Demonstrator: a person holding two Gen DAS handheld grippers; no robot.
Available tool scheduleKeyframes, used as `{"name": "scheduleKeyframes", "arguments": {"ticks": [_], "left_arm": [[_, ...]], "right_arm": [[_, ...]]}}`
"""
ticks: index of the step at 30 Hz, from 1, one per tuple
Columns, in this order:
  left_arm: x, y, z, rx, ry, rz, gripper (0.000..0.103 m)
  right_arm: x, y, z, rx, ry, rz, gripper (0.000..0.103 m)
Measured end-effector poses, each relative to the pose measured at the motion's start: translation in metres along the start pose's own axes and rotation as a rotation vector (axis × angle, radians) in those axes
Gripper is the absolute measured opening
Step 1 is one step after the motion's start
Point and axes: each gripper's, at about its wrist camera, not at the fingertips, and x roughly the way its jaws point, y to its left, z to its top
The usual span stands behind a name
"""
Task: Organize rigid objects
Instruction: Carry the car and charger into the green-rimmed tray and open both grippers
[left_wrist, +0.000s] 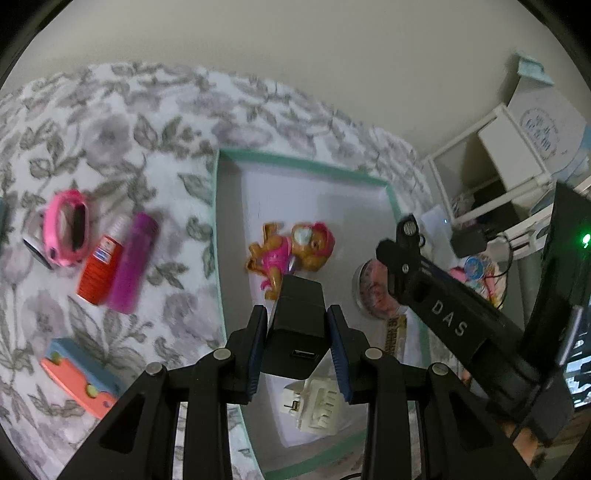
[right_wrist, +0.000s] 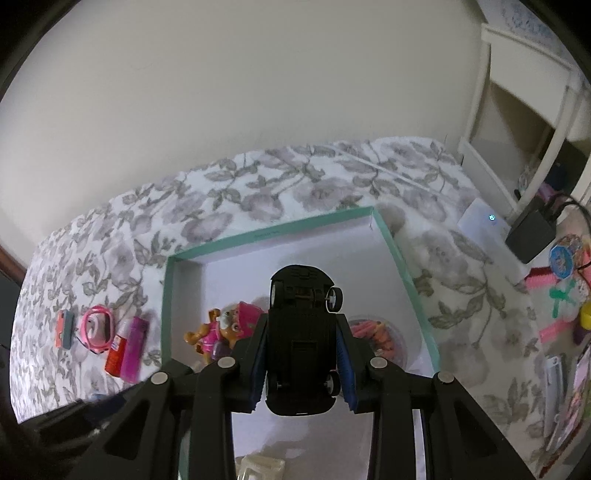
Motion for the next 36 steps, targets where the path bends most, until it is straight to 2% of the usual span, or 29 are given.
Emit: {"name": "scheduleKeyframes", "arguments": {"ticks": [4, 10, 17, 24, 36], "left_arm": [[0.019, 0.002, -0.004, -0.003, 0.038, 0.012, 0.035], [0.025, 0.0, -0.005, 0.017, 0.009, 0.034, 0.034], [0.044, 0.019, -0.002, -0.057, 0.041, -0.025, 0.032], [0.045, 0.018, -0.001, -0.048, 0.021, -0.026, 0.032], [0.049, 0.01, 0.0, -0.017, 0.049, 0.007, 0.033]], "right_arm": [[0.015, 0.002, -0.002, -0.001, 0.02, 0.013, 0.035], [0.034, 0.001, -0.006, 0.011, 0.044, 0.035, 0.035], [0.045, 0.005, -0.007, 0.004, 0.054, 0.043, 0.035], [0.05, 0.007, -0.006, -0.008, 0.048, 0.04, 0.035], [0.051, 0.009, -0.007, -0.011, 0.05, 0.024, 0.036]]}}
